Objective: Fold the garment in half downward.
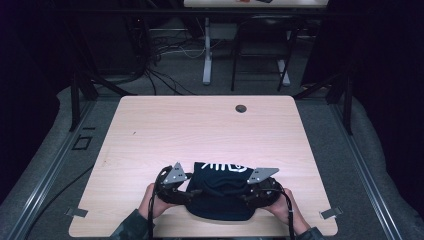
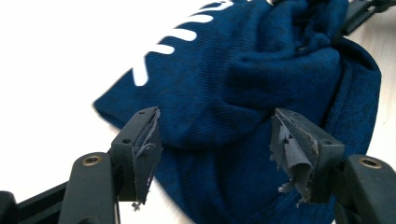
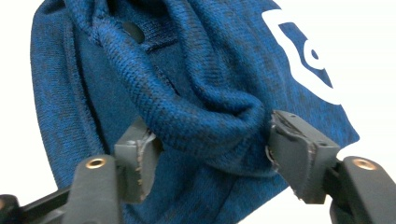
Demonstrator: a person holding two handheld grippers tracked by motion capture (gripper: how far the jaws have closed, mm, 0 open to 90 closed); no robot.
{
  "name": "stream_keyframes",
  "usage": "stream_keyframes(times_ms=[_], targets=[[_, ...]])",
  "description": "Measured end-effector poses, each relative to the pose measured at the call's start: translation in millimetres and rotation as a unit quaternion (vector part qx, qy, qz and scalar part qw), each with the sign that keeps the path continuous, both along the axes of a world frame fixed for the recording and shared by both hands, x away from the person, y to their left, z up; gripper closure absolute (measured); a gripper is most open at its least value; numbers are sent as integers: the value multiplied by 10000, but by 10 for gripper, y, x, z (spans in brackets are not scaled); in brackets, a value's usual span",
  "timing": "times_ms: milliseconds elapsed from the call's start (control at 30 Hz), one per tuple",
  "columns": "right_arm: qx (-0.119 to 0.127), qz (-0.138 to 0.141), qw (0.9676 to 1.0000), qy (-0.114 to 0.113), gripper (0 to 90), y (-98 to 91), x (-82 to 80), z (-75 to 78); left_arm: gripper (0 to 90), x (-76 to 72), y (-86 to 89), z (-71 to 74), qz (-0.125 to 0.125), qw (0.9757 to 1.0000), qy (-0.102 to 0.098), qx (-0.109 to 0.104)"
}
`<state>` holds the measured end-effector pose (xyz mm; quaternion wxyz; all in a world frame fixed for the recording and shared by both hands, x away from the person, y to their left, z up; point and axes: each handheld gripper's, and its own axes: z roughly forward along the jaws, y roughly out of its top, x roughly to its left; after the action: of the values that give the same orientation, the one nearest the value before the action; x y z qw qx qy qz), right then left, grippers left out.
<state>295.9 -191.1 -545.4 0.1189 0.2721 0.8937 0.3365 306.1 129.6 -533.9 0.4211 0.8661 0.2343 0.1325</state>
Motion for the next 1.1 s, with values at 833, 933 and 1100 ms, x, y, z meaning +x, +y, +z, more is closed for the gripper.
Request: stream_keyframes(times_ms=[833, 933, 1100], targets=[[664, -823, 9944, 76, 310, -57, 144, 204, 269, 220, -230, -64, 494, 9987, 123, 51], [552, -739, 9956, 147, 313, 19, 162, 140, 262, 209, -275, -127, 407, 9988, 208, 184], [571, -695, 9958, 182, 309, 31, 133, 58, 264, 163, -293, -214, 275, 9987, 256, 347]])
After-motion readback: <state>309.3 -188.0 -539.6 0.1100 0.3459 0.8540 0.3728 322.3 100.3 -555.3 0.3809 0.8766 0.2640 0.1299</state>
